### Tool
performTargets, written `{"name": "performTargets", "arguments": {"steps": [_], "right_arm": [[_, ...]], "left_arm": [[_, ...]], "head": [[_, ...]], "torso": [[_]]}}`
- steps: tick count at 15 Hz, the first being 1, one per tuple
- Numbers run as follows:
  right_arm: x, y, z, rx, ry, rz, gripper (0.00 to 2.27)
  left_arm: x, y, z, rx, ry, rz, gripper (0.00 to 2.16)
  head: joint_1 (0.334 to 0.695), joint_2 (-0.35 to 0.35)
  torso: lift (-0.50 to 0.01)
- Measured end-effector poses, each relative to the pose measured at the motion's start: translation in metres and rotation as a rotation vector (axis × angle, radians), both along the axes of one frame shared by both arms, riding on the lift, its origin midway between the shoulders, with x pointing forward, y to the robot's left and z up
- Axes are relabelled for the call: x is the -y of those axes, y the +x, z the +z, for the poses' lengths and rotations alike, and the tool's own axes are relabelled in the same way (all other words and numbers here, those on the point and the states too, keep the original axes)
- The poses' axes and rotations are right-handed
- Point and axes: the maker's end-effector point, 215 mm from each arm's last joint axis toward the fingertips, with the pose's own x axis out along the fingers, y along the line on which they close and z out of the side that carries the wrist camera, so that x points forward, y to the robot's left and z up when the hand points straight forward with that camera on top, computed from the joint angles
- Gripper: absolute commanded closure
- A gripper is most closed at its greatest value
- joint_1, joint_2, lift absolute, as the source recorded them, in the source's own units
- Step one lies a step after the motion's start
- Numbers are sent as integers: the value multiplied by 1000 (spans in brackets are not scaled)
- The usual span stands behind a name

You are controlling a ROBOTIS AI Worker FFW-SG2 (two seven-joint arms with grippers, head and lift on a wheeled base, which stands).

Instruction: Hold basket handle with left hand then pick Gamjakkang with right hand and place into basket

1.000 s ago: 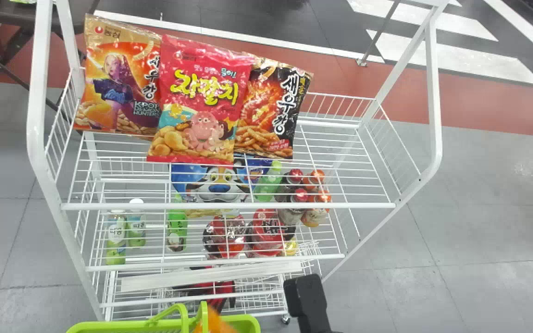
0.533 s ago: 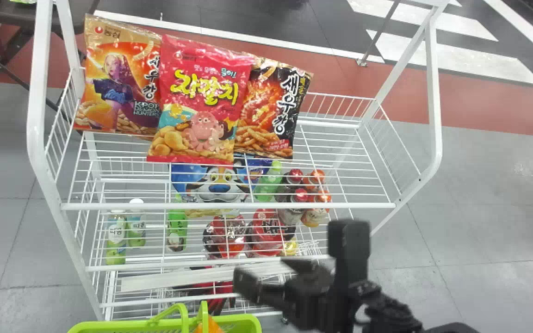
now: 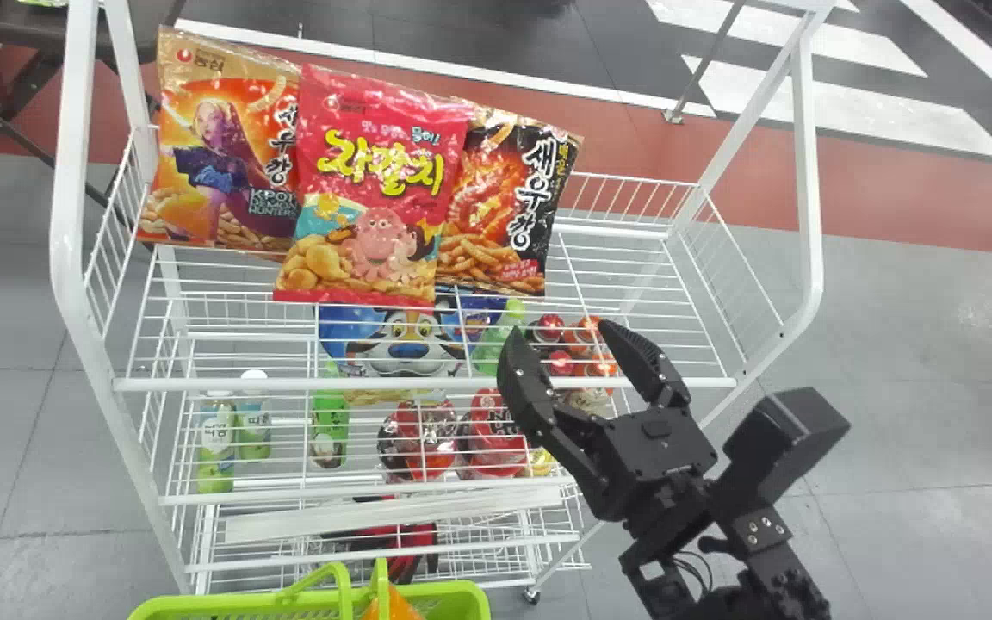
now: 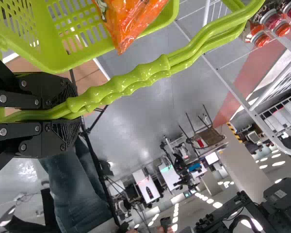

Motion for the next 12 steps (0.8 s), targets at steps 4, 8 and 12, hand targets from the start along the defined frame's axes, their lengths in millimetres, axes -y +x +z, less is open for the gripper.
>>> {"name": "performTargets", "arguments": {"steps": [4, 8, 12], "right_arm": [[6, -3, -2, -14, 4, -14, 110], [8, -5, -5, -58, 15, -12, 124], [12, -5, -2, -54, 12, -19, 124]], "left_arm": [[1, 1, 1, 7, -5, 0, 2148], [1, 1, 2, 9, -7, 1, 2148], [1, 1, 3, 14, -10, 1, 2148]], "head": [[695, -350], [695, -350], [695, -350]], "torso": [[-19], [-19], [-19]]}}
